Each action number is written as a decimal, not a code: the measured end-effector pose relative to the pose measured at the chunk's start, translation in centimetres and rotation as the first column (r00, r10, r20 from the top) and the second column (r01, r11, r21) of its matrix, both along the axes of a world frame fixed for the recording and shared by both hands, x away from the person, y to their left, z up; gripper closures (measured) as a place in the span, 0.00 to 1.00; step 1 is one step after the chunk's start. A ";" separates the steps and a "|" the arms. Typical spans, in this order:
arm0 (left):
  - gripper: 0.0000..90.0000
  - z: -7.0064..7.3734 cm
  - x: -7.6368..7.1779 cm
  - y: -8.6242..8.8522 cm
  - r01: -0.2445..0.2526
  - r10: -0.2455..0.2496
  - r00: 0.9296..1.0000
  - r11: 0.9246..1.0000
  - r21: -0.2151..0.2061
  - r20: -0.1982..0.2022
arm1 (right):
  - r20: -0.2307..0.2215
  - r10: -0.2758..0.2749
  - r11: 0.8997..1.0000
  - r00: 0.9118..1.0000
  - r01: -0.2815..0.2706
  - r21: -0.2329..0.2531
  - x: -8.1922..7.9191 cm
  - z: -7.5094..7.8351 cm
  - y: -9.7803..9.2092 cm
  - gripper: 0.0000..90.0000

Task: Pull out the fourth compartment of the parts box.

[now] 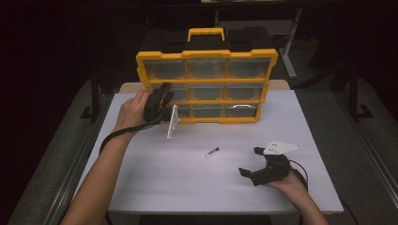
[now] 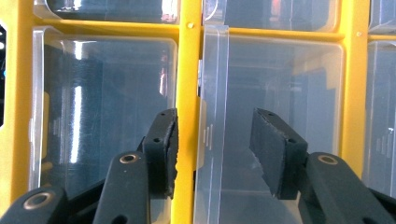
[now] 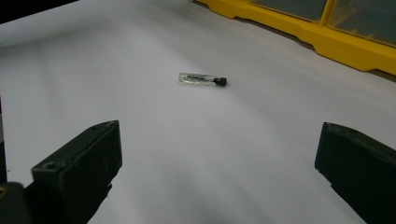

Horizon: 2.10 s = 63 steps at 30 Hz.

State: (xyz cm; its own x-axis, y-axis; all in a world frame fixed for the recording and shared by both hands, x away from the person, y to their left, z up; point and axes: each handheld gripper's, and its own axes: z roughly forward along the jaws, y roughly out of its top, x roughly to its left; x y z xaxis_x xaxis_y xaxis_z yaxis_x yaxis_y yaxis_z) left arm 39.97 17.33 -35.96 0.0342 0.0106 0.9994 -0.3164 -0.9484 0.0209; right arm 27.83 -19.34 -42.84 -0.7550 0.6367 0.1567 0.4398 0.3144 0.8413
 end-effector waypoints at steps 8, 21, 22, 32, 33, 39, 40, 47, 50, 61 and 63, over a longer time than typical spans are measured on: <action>0.68 0.0 -0.1 -0.1 0.001 -0.001 1.000 1.000 0.003 -0.003 | 0.001 0.000 1.000 1.000 0.000 0.000 0.0 0.0 0.0 0.00; 0.76 0.1 0.1 -0.1 -0.007 0.006 1.000 1.000 -0.008 -0.011 | 0.001 0.001 1.000 1.000 -0.001 -0.001 0.0 0.0 0.0 0.00; 0.77 0.1 0.1 -0.1 -0.007 0.007 1.000 1.000 -0.007 -0.011 | 0.001 0.000 1.000 1.000 0.000 0.000 0.0 0.0 0.0 0.00; 0.83 0.3 0.1 -0.2 -0.010 0.010 1.000 1.000 -0.011 -0.020 | 0.003 0.000 1.000 1.000 0.000 0.001 0.0 0.0 0.0 0.00; 0.83 0.3 0.1 -0.2 -0.010 0.009 1.000 1.000 -0.017 -0.020 | 0.003 0.000 1.000 1.000 0.000 0.001 0.0 0.0 0.0 0.00; 0.85 0.5 0.1 -0.2 -0.016 0.016 1.000 1.000 -0.012 -0.019 | 0.004 0.000 1.000 1.000 0.000 0.001 0.0 0.0 -0.1 0.00; 0.86 0.5 0.1 -0.2 -0.018 0.018 1.000 1.000 -0.012 -0.021 | 0.004 0.000 1.000 1.000 0.000 0.002 0.0 0.0 -0.1 0.00; 0.86 0.6 0.1 -0.2 -0.017 0.016 0.999 1.000 -0.013 -0.029 | 0.005 -0.001 1.000 1.000 0.001 0.001 0.0 0.0 -0.1 0.00; 0.87 0.6 0.1 -0.2 -0.017 0.016 0.999 1.000 -0.018 -0.031 | 0.005 -0.001 1.000 1.000 0.001 0.001 0.0 0.0 -0.1 0.00; 0.87 0.6 0.1 -0.3 -0.023 0.023 0.999 1.000 -0.012 -0.026 | 0.005 -0.001 1.000 1.000 0.001 0.004 0.0 0.0 -0.1 0.00; 0.87 0.5 0.1 -0.3 -0.025 0.024 0.999 1.000 -0.015 -0.024 | -0.001 -0.001 1.000 1.000 0.001 0.005 -0.1 0.0 -0.1 0.00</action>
